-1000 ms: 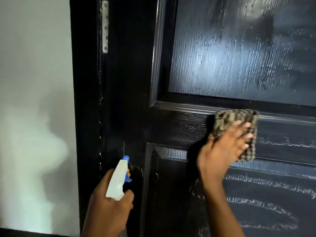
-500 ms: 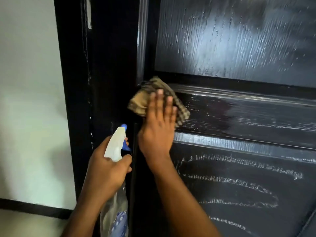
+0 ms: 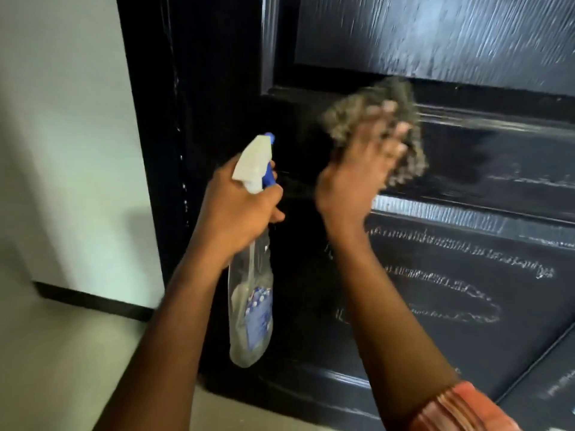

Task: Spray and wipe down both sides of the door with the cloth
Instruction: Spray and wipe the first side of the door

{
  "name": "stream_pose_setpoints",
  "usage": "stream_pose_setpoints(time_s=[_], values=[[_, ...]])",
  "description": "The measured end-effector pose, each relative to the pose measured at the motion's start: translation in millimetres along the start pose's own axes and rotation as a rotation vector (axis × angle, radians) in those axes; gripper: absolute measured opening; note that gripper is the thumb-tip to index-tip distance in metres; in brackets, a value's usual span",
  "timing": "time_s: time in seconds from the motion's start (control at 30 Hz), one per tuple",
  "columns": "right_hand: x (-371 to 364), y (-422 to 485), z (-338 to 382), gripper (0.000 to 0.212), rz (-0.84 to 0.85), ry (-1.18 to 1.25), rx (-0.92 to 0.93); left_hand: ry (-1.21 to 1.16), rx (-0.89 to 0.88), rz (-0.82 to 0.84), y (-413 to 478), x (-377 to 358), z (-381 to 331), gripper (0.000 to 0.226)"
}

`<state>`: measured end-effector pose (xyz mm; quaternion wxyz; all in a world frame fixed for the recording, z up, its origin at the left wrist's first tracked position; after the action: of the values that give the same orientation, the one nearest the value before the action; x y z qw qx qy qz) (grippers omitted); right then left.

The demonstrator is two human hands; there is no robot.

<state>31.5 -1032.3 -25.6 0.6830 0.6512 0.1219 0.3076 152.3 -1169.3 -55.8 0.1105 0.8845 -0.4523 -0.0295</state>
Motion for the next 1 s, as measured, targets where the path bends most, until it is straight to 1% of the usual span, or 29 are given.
stream_pose_setpoints(time_s=[0.07,0.1,0.13,0.17,0.2,0.23,0.33,0.4,0.47,0.53,0.57,0.6,0.63,0.7,0.73,0.8,0.83,0.87,0.9,1.0], values=[[-15,-18,31,0.08,0.104,0.046,0.253,-0.064,-0.032,-0.034,-3,3,3,0.049],[-18,-25,36,0.079,0.138,0.052,0.325,-0.087,-0.023,-0.038,-4,2,7,0.05],[-16,-27,33,0.079,0.144,0.052,0.354,-0.083,-0.003,-0.035,-5,0,11,0.046],[-10,-26,18,0.079,0.144,0.034,0.34,-0.068,0.017,-0.017,-5,-7,14,0.04],[-1,-25,-4,0.08,0.141,0.014,0.277,-0.063,0.03,0.004,-7,-14,16,0.038],[10,-22,-32,0.08,0.126,-0.005,0.176,-0.071,0.033,0.025,-9,-20,15,0.038],[59,-21,-135,0.076,0.012,0.006,-0.166,-0.102,0.03,0.074,-13,-35,11,0.039],[85,-20,-179,0.073,-0.062,0.032,-0.323,-0.113,0.035,0.105,-13,-45,10,0.036],[88,-13,-184,0.073,-0.111,0.064,-0.444,-0.111,0.032,0.155,-13,-59,9,0.046],[73,-7,-164,0.075,-0.141,0.077,-0.525,-0.13,0.032,0.197,-15,-71,7,0.058],[64,-4,-145,0.075,-0.149,0.082,-0.494,-0.136,0.034,0.204,-15,-74,7,0.06],[55,-2,-122,0.076,-0.143,0.094,-0.392,-0.135,0.032,0.198,-15,-75,7,0.061],[43,-2,-95,0.079,-0.108,0.099,-0.234,-0.132,0.031,0.176,-13,-74,7,0.062],[21,-12,-52,0.083,0.043,0.068,0.099,-0.159,0.029,0.128,-11,-72,9,0.061],[14,-19,-40,0.083,0.108,0.058,0.216,-0.173,0.03,0.11,-10,-71,11,0.059],[15,-25,-41,0.082,0.168,0.024,0.335,-0.157,0.038,0.109,-12,-74,14,0.054],[21,-25,-51,0.082,0.157,0.005,0.34,-0.147,0.048,0.122,-14,-76,14,0.054],[29,-23,-69,0.083,0.129,-0.003,0.304,-0.146,0.06,0.147,-16,-79,15,0.058],[41,-21,-91,0.082,0.098,-0.013,0.23,-0.149,0.07,0.177,-19,-82,13,0.063],[81,-16,-186,0.074,-0.044,-0.015,-0.132,-0.158,0.078,0.229,-23,-87,10,0.074]])
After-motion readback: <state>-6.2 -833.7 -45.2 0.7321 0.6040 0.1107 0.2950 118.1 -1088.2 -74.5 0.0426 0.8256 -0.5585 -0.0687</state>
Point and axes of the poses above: each hand's wrist, its own y-axis towards the middle knuckle, its own x-axis out of the back of the hand, z = x × y, the point moved 7 cm from there along y, towards the middle knuckle, and after that the axes turned 13 degrees about x, right-handed, at the moved point
